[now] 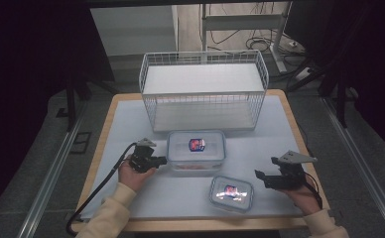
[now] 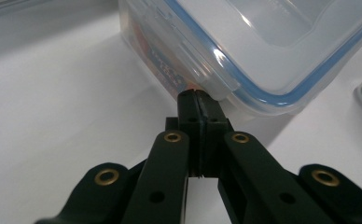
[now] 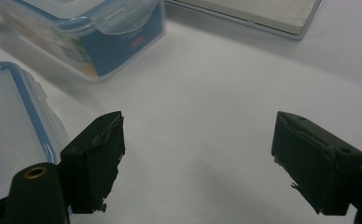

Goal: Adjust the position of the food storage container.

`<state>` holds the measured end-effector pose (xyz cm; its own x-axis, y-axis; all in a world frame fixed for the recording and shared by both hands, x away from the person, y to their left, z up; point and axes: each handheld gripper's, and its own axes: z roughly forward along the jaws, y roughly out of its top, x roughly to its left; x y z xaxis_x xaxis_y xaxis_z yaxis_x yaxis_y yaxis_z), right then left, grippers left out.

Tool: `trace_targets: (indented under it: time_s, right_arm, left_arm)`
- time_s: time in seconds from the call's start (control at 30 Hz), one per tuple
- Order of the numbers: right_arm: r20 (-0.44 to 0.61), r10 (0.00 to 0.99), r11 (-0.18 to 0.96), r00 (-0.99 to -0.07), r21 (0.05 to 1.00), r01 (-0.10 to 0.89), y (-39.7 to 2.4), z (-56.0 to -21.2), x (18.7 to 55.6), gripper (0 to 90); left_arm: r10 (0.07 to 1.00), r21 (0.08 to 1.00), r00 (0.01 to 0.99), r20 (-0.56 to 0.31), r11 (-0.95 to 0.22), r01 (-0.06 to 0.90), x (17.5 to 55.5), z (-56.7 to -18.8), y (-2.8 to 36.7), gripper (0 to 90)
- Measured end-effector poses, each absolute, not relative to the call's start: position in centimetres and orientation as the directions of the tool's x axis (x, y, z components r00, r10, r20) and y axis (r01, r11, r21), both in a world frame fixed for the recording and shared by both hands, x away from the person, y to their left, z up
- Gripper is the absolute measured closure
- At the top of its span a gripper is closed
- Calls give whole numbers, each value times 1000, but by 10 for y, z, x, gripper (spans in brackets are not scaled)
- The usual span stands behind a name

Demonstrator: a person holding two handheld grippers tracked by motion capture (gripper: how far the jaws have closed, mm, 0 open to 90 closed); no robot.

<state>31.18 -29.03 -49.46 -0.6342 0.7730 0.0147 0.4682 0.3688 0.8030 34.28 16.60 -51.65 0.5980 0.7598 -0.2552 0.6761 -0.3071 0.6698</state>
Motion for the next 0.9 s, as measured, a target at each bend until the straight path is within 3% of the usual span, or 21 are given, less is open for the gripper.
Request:
trace_targets:
  time_s: [0.43,0.67,0.9]
  right_arm:
    - [39,772,351,-634,806,477,-292,-494,313,179]
    - [55,759,346,-649,810,474,-284,-490,317,179]
    - [91,741,330,-665,813,479,-273,-482,327,177]
  left_arm:
    - [760,672,604,-241,-318,669,347,-514,158,900]
    - [784,707,598,-168,-327,627,337,-498,168,899]
    - [777,723,585,-232,-265,638,333,-492,181,873]
